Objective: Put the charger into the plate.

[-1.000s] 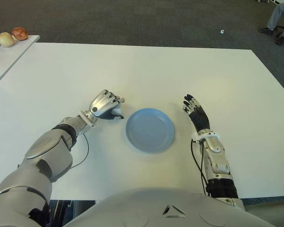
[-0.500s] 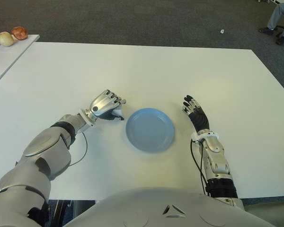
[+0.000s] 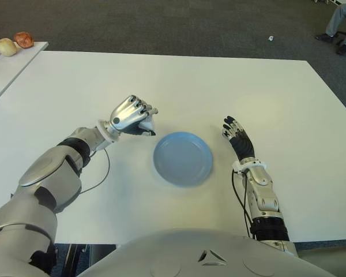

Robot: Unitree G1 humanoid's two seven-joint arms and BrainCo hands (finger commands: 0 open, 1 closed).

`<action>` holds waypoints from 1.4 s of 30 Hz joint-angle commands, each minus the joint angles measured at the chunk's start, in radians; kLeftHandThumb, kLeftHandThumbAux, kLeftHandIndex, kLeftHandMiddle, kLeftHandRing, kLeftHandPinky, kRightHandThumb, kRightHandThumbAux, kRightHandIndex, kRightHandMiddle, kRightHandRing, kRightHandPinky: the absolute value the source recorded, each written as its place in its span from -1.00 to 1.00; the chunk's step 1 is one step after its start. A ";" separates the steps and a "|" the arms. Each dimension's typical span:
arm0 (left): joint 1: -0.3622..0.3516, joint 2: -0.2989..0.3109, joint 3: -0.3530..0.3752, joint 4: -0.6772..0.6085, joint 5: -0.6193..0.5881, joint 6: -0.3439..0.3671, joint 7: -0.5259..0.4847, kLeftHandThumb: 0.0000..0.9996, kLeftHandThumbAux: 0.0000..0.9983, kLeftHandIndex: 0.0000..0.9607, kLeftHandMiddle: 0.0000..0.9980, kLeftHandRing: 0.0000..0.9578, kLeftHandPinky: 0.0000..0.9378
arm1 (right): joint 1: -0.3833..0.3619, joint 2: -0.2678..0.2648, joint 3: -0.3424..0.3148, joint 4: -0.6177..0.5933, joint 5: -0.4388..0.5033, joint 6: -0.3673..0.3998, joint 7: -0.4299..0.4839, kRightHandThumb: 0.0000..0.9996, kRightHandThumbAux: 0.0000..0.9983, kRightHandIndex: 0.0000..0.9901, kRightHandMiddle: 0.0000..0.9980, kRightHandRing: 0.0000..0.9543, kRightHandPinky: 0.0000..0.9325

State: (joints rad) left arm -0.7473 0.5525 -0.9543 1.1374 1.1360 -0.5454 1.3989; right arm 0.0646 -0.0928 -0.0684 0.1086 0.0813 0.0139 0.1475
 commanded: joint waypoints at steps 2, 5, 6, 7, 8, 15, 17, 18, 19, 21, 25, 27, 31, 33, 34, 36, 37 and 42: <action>-0.022 0.010 0.024 -0.020 0.007 -0.005 0.015 0.50 0.40 -0.08 0.77 0.83 0.84 | -0.013 0.006 -0.003 0.020 0.010 0.012 -0.002 -1.00 0.20 -1.00 -0.93 -0.95 -1.00; -0.032 0.010 0.028 -0.025 0.011 -0.004 0.016 0.50 0.40 -0.08 0.77 0.83 0.83 | -0.016 0.008 -0.003 0.027 0.009 0.007 -0.003 -1.00 0.20 -1.00 -0.93 -0.95 -1.00; -0.033 0.010 0.030 -0.026 0.012 -0.004 0.016 0.50 0.40 -0.08 0.77 0.83 0.83 | -0.016 0.008 -0.003 0.028 0.009 0.007 -0.003 -1.00 0.20 -1.00 -0.93 -0.95 -1.00; -0.035 0.011 0.031 -0.031 0.015 -0.005 0.020 0.50 0.40 -0.08 0.77 0.83 0.83 | -0.017 0.009 -0.003 0.030 0.008 0.005 -0.004 -1.00 0.20 -1.00 -0.93 -0.95 -1.00; -0.036 0.012 0.032 -0.034 0.018 -0.005 0.023 0.50 0.40 -0.08 0.77 0.83 0.83 | -0.018 0.010 -0.003 0.032 0.008 0.003 -0.004 -1.00 0.20 -1.00 -0.93 -0.95 -1.00; -0.044 0.014 0.037 -0.054 0.037 0.001 0.056 0.50 0.40 -0.08 0.77 0.83 0.83 | -0.020 0.013 0.000 0.036 0.004 0.003 -0.011 -1.00 0.22 -1.00 -0.93 -0.95 -0.99; -0.045 0.017 0.038 -0.057 0.040 0.000 0.057 0.50 0.40 -0.08 0.77 0.83 0.83 | -0.021 0.014 0.000 0.040 0.003 -0.001 -0.011 -1.00 0.22 -1.00 -0.93 -0.95 -0.99; -0.046 0.018 0.040 -0.059 0.040 -0.001 0.054 0.50 0.40 -0.08 0.77 0.83 0.83 | -0.021 0.014 0.000 0.042 0.004 -0.003 -0.009 -1.00 0.22 -1.00 -0.92 -0.94 -0.99; -0.046 0.019 0.041 -0.059 0.040 -0.001 0.053 0.50 0.40 -0.08 0.77 0.83 0.83 | -0.021 0.015 0.001 0.044 0.004 -0.004 -0.009 -1.00 0.22 -1.00 -0.92 -0.94 -1.00; -0.047 0.021 0.043 -0.061 0.040 -0.003 0.049 0.50 0.40 -0.08 0.77 0.83 0.83 | -0.022 0.016 0.001 0.047 0.004 -0.007 -0.008 -1.00 0.22 -1.00 -0.92 -0.95 -1.00; -0.046 0.024 0.048 -0.068 0.035 -0.012 0.039 0.50 0.40 -0.08 0.77 0.83 0.83 | -0.022 0.015 0.002 0.051 0.005 -0.010 -0.005 -1.00 0.22 -1.00 -0.92 -0.95 -1.00; -0.045 0.024 0.051 -0.072 0.033 -0.018 0.038 0.50 0.40 -0.08 0.77 0.83 0.83 | -0.022 0.014 0.002 0.052 0.005 -0.011 -0.004 -1.00 0.21 -1.00 -0.92 -0.95 -1.00; -0.043 0.024 0.056 -0.080 0.025 -0.040 0.029 0.50 0.40 -0.08 0.77 0.83 0.83 | -0.024 0.015 0.003 0.057 0.005 -0.014 -0.004 -1.00 0.21 -1.00 -0.92 -0.95 -1.00; -0.037 0.022 0.064 -0.094 0.010 -0.069 0.002 0.50 0.40 -0.08 0.77 0.83 0.83 | -0.025 0.015 0.004 0.059 0.006 -0.015 -0.002 -1.00 0.21 -1.00 -0.93 -0.95 -1.00; -0.034 0.020 0.069 -0.102 0.003 -0.083 -0.015 0.50 0.40 -0.08 0.77 0.83 0.83 | -0.025 0.014 0.004 0.060 0.006 -0.016 -0.001 -1.00 0.21 -1.00 -0.93 -0.95 -1.00; -0.028 0.018 0.080 -0.118 -0.011 -0.110 -0.051 0.50 0.40 -0.08 0.77 0.83 0.83 | -0.026 0.014 0.005 0.061 0.006 -0.016 -0.001 -1.00 0.21 -1.00 -0.93 -0.95 -1.00; -0.022 0.016 0.087 -0.132 -0.024 -0.133 -0.083 0.50 0.40 -0.08 0.77 0.83 0.83 | -0.026 0.014 0.005 0.062 0.006 -0.017 0.000 -1.00 0.21 -1.00 -0.93 -0.96 -1.00; -0.005 0.019 0.113 -0.174 -0.051 -0.184 -0.169 0.50 0.40 -0.08 0.77 0.83 0.83 | -0.026 0.013 0.004 0.064 0.007 -0.019 0.002 -1.00 0.21 -1.00 -0.94 -0.96 -1.00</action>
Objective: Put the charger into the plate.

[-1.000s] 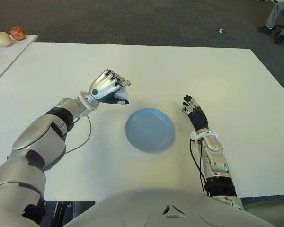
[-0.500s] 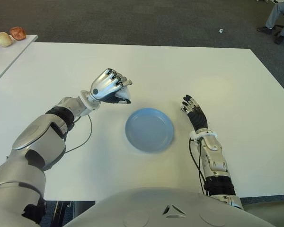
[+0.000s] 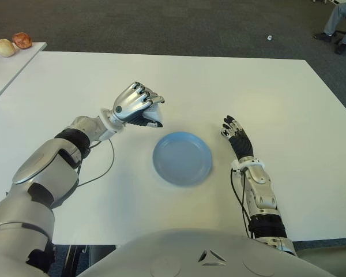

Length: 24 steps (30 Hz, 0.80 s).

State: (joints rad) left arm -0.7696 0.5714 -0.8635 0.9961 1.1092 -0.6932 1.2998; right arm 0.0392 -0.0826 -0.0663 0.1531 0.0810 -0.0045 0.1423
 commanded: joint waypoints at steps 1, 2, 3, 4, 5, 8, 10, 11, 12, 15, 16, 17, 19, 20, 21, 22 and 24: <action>0.019 0.001 0.027 -0.036 -0.028 -0.045 -0.083 0.50 0.40 -0.08 0.77 0.83 0.83 | -0.002 0.003 0.003 0.021 0.006 -0.001 0.007 -1.00 0.20 -1.00 -0.94 -0.96 -1.00; 0.026 -0.001 0.031 -0.051 -0.035 -0.055 -0.105 0.50 0.40 -0.08 0.77 0.83 0.83 | -0.004 0.003 0.002 0.023 0.005 -0.001 0.005 -1.00 0.20 -1.00 -0.94 -0.96 -1.00; 0.032 -0.002 0.036 -0.064 -0.039 -0.061 -0.122 0.50 0.40 -0.08 0.77 0.83 0.82 | -0.005 0.003 0.002 0.024 0.004 -0.002 0.004 -1.00 0.20 -1.00 -0.94 -0.96 -1.00; 0.039 -0.003 0.040 -0.078 -0.043 -0.067 -0.138 0.50 0.40 -0.08 0.77 0.83 0.82 | -0.005 0.003 0.002 0.026 0.003 -0.003 0.002 -1.00 0.20 -1.00 -0.94 -0.96 -1.00; 0.044 -0.004 0.045 -0.090 -0.045 -0.070 -0.150 0.50 0.40 -0.08 0.77 0.83 0.82 | -0.006 0.003 0.002 0.027 0.002 -0.003 0.001 -1.00 0.20 -1.00 -0.94 -0.96 -1.00; 0.062 -0.005 0.055 -0.123 -0.051 -0.082 -0.180 0.50 0.40 -0.08 0.76 0.82 0.81 | -0.008 0.004 0.004 0.028 -0.004 -0.003 -0.005 -1.00 0.20 -1.00 -0.94 -0.96 -1.00; 0.070 -0.006 0.061 -0.138 -0.053 -0.091 -0.197 0.50 0.40 -0.08 0.76 0.82 0.80 | -0.009 0.004 0.004 0.028 -0.004 -0.001 -0.006 -1.00 0.20 -1.00 -0.93 -0.96 -1.00; 0.073 -0.007 0.063 -0.143 -0.052 -0.098 -0.205 0.50 0.40 -0.08 0.76 0.82 0.80 | -0.010 0.004 0.005 0.028 -0.004 0.001 -0.007 -1.00 0.20 -1.00 -0.93 -0.96 -1.00; 0.076 -0.007 0.066 -0.147 -0.052 -0.103 -0.211 0.50 0.40 -0.08 0.76 0.82 0.79 | -0.011 0.004 0.005 0.028 -0.004 0.002 -0.007 -1.00 0.20 -1.00 -0.93 -0.96 -1.00; 0.082 -0.010 0.071 -0.163 -0.044 -0.113 -0.223 0.50 0.40 -0.08 0.76 0.82 0.79 | -0.013 0.005 0.005 0.029 -0.003 0.005 -0.010 -1.00 0.20 -1.00 -0.93 -0.96 -1.00; 0.084 -0.013 0.070 -0.168 -0.040 -0.114 -0.223 0.50 0.40 -0.08 0.76 0.82 0.78 | -0.014 0.005 0.005 0.029 -0.004 0.006 -0.011 -1.00 0.20 -1.00 -0.93 -0.96 -1.00; 0.084 -0.014 0.071 -0.170 -0.037 -0.116 -0.223 0.50 0.40 -0.08 0.76 0.82 0.78 | -0.015 0.005 0.006 0.029 -0.005 0.006 -0.012 -1.00 0.19 -1.00 -0.93 -0.95 -1.00; 0.086 -0.017 0.069 -0.178 -0.031 -0.118 -0.223 0.50 0.40 -0.08 0.76 0.82 0.78 | -0.016 0.006 0.007 0.029 -0.006 0.008 -0.014 -1.00 0.19 -1.00 -0.92 -0.95 -1.00; 0.087 -0.018 0.069 -0.181 -0.029 -0.119 -0.224 0.50 0.40 -0.08 0.76 0.82 0.79 | -0.016 0.006 0.008 0.029 -0.006 0.009 -0.015 -1.00 0.19 -1.00 -0.92 -0.95 -1.00; 0.088 -0.020 0.068 -0.184 -0.028 -0.120 -0.228 0.50 0.40 -0.08 0.76 0.82 0.79 | -0.016 0.006 0.008 0.029 -0.006 0.009 -0.015 -1.00 0.19 -1.00 -0.92 -0.95 -1.00; 0.088 -0.020 0.068 -0.185 -0.027 -0.123 -0.230 0.50 0.40 -0.08 0.76 0.82 0.80 | -0.017 0.006 0.008 0.029 -0.006 0.010 -0.016 -1.00 0.19 -1.00 -0.92 -0.96 -1.00; 0.093 -0.023 0.066 -0.195 -0.024 -0.123 -0.239 0.50 0.40 -0.08 0.76 0.82 0.80 | -0.018 0.007 0.009 0.030 -0.006 0.012 -0.017 -1.00 0.18 -1.00 -0.92 -0.96 -1.00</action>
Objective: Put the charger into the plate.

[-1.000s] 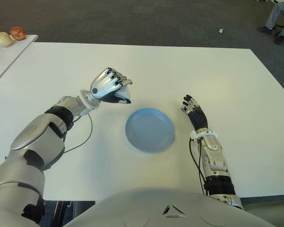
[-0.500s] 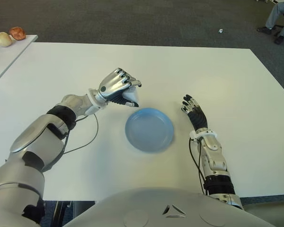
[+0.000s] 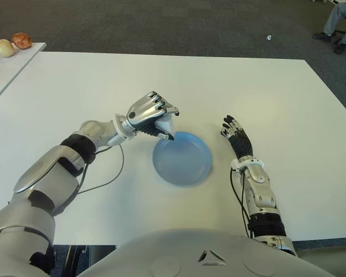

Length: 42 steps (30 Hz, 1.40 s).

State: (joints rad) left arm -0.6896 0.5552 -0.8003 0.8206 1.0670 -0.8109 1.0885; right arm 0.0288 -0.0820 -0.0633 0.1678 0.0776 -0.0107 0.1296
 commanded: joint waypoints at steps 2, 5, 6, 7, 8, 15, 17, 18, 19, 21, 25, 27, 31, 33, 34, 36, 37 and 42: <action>0.016 -0.009 0.003 -0.027 0.021 -0.006 -0.035 0.50 0.40 -0.08 0.76 0.82 0.81 | -0.007 0.006 0.006 0.017 -0.002 0.018 -0.005 -1.00 0.18 -1.00 -0.93 -0.96 -1.00; 0.020 -0.009 0.003 -0.042 0.026 -0.007 -0.047 0.50 0.40 -0.08 0.75 0.81 0.80 | -0.007 0.006 0.007 0.018 0.000 0.018 -0.004 -1.00 0.18 -1.00 -0.92 -0.95 -1.00; 0.021 -0.009 0.004 -0.045 0.027 -0.007 -0.050 0.50 0.40 -0.08 0.75 0.81 0.80 | -0.007 0.006 0.007 0.018 0.000 0.018 -0.004 -1.00 0.18 -1.00 -0.92 -0.95 -1.00; 0.022 -0.009 0.005 -0.047 0.024 -0.011 -0.058 0.50 0.40 -0.08 0.75 0.81 0.79 | -0.008 0.007 0.008 0.017 -0.001 0.020 -0.006 -1.00 0.18 -1.00 -0.92 -0.95 -1.00; 0.024 -0.009 0.006 -0.049 0.023 -0.013 -0.065 0.50 0.40 -0.08 0.75 0.81 0.80 | -0.009 0.007 0.008 0.017 -0.001 0.021 -0.007 -1.00 0.18 -1.00 -0.92 -0.95 -1.00; 0.035 -0.018 0.007 -0.075 0.017 -0.027 -0.123 0.50 0.40 -0.08 0.74 0.80 0.82 | -0.010 0.009 0.009 0.018 0.000 0.022 -0.009 -1.00 0.17 -1.00 -0.92 -0.95 -1.00; 0.038 -0.017 0.007 -0.083 0.020 -0.025 -0.141 0.50 0.40 -0.08 0.74 0.80 0.82 | -0.010 0.010 0.010 0.018 0.000 0.021 -0.009 -1.00 0.17 -1.00 -0.92 -0.96 -1.00; 0.040 -0.016 0.008 -0.087 0.019 -0.025 -0.150 0.50 0.40 -0.08 0.74 0.80 0.83 | -0.009 0.011 0.010 0.017 0.000 0.021 -0.009 -1.00 0.17 -1.00 -0.93 -0.96 -1.00; 0.044 -0.015 0.010 -0.093 0.018 -0.024 -0.159 0.50 0.40 -0.08 0.74 0.80 0.83 | -0.009 0.011 0.011 0.016 0.000 0.021 -0.010 -1.00 0.17 -1.00 -0.93 -0.96 -1.00; 0.053 -0.015 0.013 -0.105 0.016 -0.022 -0.171 0.50 0.40 -0.08 0.74 0.80 0.82 | -0.009 0.011 0.011 0.017 -0.001 0.021 -0.010 -1.00 0.16 -1.00 -0.93 -0.96 -1.00; 0.064 -0.015 0.023 -0.118 0.006 -0.034 -0.187 0.50 0.40 -0.08 0.74 0.80 0.83 | -0.009 0.013 0.012 0.017 -0.001 0.021 -0.011 -1.00 0.16 -1.00 -0.93 -0.96 -1.00; 0.068 -0.017 0.028 -0.121 0.001 -0.040 -0.195 0.50 0.40 -0.08 0.74 0.81 0.83 | -0.009 0.013 0.011 0.018 0.000 0.021 -0.011 -1.00 0.15 -1.00 -0.93 -0.96 -1.00; 0.075 -0.024 0.037 -0.120 -0.009 -0.051 -0.210 0.50 0.40 -0.08 0.74 0.80 0.83 | -0.009 0.015 0.012 0.019 0.001 0.022 -0.011 -1.00 0.15 -1.00 -0.94 -0.97 -1.00; 0.078 -0.029 0.042 -0.121 -0.013 -0.057 -0.216 0.50 0.40 -0.08 0.73 0.80 0.83 | -0.009 0.016 0.012 0.019 0.001 0.023 -0.012 -1.00 0.15 -1.00 -0.94 -0.97 -1.00; 0.080 -0.031 0.044 -0.121 -0.014 -0.059 -0.219 0.50 0.40 -0.08 0.73 0.80 0.83 | -0.009 0.016 0.012 0.019 0.001 0.023 -0.012 -1.00 0.15 -1.00 -0.93 -0.97 -1.00; 0.082 -0.033 0.050 -0.122 -0.015 -0.064 -0.224 0.50 0.40 -0.08 0.74 0.80 0.83 | -0.010 0.017 0.012 0.020 0.000 0.022 -0.013 -1.00 0.15 -1.00 -0.93 -0.97 -1.00; 0.083 -0.034 0.052 -0.123 -0.016 -0.067 -0.226 0.50 0.40 -0.08 0.74 0.81 0.84 | -0.010 0.018 0.013 0.019 0.000 0.022 -0.013 -1.00 0.15 -1.00 -0.93 -0.96 -1.00; 0.093 -0.044 0.059 -0.133 -0.019 -0.071 -0.237 0.50 0.40 -0.08 0.74 0.81 0.84 | -0.009 0.021 0.016 0.018 -0.005 0.025 -0.020 -1.00 0.16 -1.00 -0.92 -0.95 -1.00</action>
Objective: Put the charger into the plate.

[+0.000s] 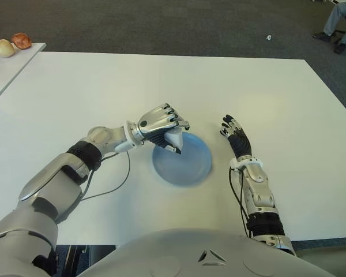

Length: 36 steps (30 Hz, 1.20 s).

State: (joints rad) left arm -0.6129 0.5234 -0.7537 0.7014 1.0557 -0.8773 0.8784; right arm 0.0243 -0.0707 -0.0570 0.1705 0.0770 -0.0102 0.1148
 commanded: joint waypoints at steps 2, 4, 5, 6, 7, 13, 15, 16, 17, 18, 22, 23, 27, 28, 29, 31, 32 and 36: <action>0.018 -0.015 0.019 -0.006 -0.030 -0.014 -0.062 0.48 0.40 -0.08 0.70 0.78 0.79 | -0.005 0.010 0.012 0.014 -0.006 0.026 -0.007 -1.00 0.16 -1.00 -0.92 -0.95 -1.00; 0.023 -0.016 0.022 -0.012 -0.060 -0.024 -0.127 0.45 0.40 -0.08 0.66 0.74 0.73 | -0.004 0.011 0.013 0.013 -0.008 0.027 -0.008 -1.00 0.16 -1.00 -0.92 -0.95 -1.00; 0.027 -0.016 0.025 -0.019 -0.073 -0.028 -0.157 0.42 0.40 -0.09 0.59 0.61 0.57 | -0.004 0.011 0.013 0.013 -0.009 0.027 -0.009 -1.00 0.16 -1.00 -0.91 -0.94 -1.00; 0.041 0.002 0.030 -0.050 -0.098 -0.035 -0.215 0.41 0.40 -0.10 0.54 0.53 0.47 | -0.004 0.011 0.015 0.013 -0.011 0.026 -0.010 -1.00 0.16 -1.00 -0.91 -0.94 -1.00; 0.051 0.015 0.035 -0.073 -0.116 -0.039 -0.257 0.26 0.31 -0.15 0.37 0.34 0.27 | -0.004 0.012 0.015 0.014 -0.012 0.026 -0.012 -1.00 0.16 -1.00 -0.91 -0.94 -1.00; 0.111 0.075 0.083 -0.209 -0.195 -0.018 -0.476 -0.44 -0.16 -0.60 -0.58 -0.65 -0.71 | -0.004 0.013 0.018 0.015 -0.019 0.027 -0.017 -1.00 0.17 -1.00 -0.90 -0.93 -1.00; 0.123 0.084 0.100 -0.242 -0.219 -0.008 -0.540 -0.52 -0.23 -0.69 -0.73 -0.79 -0.85 | -0.006 0.013 0.019 0.018 -0.020 0.026 -0.017 -1.00 0.17 -1.00 -0.90 -0.93 -1.00; 0.127 0.090 0.108 -0.260 -0.235 -0.003 -0.580 -0.53 -0.26 -0.72 -0.77 -0.83 -0.88 | -0.006 0.012 0.019 0.019 -0.019 0.025 -0.015 -1.00 0.17 -1.00 -0.90 -0.93 -1.00; 0.131 0.093 0.115 -0.273 -0.247 0.001 -0.609 -0.56 -0.30 -0.79 -0.85 -0.89 -0.92 | -0.006 0.012 0.019 0.019 -0.019 0.025 -0.014 -1.00 0.18 -1.00 -0.90 -0.93 -1.00; 0.133 0.095 0.120 -0.284 -0.259 0.004 -0.639 -0.57 -0.32 -0.83 -0.91 -0.93 -0.95 | -0.006 0.012 0.020 0.020 -0.018 0.023 -0.013 -1.00 0.18 -1.00 -0.91 -0.93 -1.00; 0.144 0.095 0.145 -0.306 -0.288 0.009 -0.716 -0.61 -0.41 -0.96 -0.98 -0.99 -0.99 | -0.009 0.012 0.021 0.025 -0.018 0.022 -0.013 -1.00 0.18 -1.00 -0.91 -0.93 -1.00; 0.146 0.095 0.151 -0.311 -0.293 0.010 -0.732 -0.62 -0.41 -0.97 -0.99 -0.99 -0.99 | -0.010 0.012 0.021 0.026 -0.018 0.022 -0.013 -1.00 0.18 -1.00 -0.91 -0.93 -1.00; 0.156 0.090 0.173 -0.325 -0.304 0.010 -0.775 -0.63 -0.46 -0.99 -1.00 -1.00 -1.00 | -0.009 0.013 0.023 0.025 -0.019 0.022 -0.014 -1.00 0.18 -1.00 -0.91 -0.93 -1.00; 0.157 0.088 0.178 -0.327 -0.306 0.010 -0.783 -0.63 -0.47 -1.00 -1.00 -1.00 -1.00 | -0.009 0.014 0.023 0.024 -0.019 0.022 -0.015 -1.00 0.18 -1.00 -0.91 -0.93 -1.00; 0.159 0.087 0.182 -0.328 -0.308 0.009 -0.789 -0.62 -0.48 -1.00 -1.00 -1.00 -1.00 | -0.008 0.014 0.023 0.024 -0.019 0.022 -0.015 -1.00 0.18 -1.00 -0.91 -0.93 -1.00; 0.163 0.083 0.190 -0.331 -0.311 0.008 -0.801 -0.62 -0.49 -1.00 -1.00 -1.00 -1.00 | -0.008 0.014 0.024 0.024 -0.019 0.021 -0.016 -1.00 0.18 -1.00 -0.91 -0.93 -1.00; 0.165 0.081 0.195 -0.332 -0.313 0.007 -0.806 -0.62 -0.49 -1.00 -1.00 -1.00 -1.00 | -0.008 0.014 0.025 0.023 -0.021 0.021 -0.017 -1.00 0.18 -1.00 -0.91 -0.93 -1.00; 0.171 0.073 0.209 -0.331 -0.313 0.001 -0.819 -0.63 -0.50 -1.00 -1.00 -1.00 -1.00 | -0.008 0.014 0.026 0.025 -0.024 0.019 -0.020 -1.00 0.19 -1.00 -0.91 -0.92 -1.00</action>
State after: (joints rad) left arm -0.4591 0.6046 -0.5571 0.3683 0.7529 -0.8768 0.0860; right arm 0.0171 -0.0613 -0.0410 0.1778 0.0608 -0.0099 0.0971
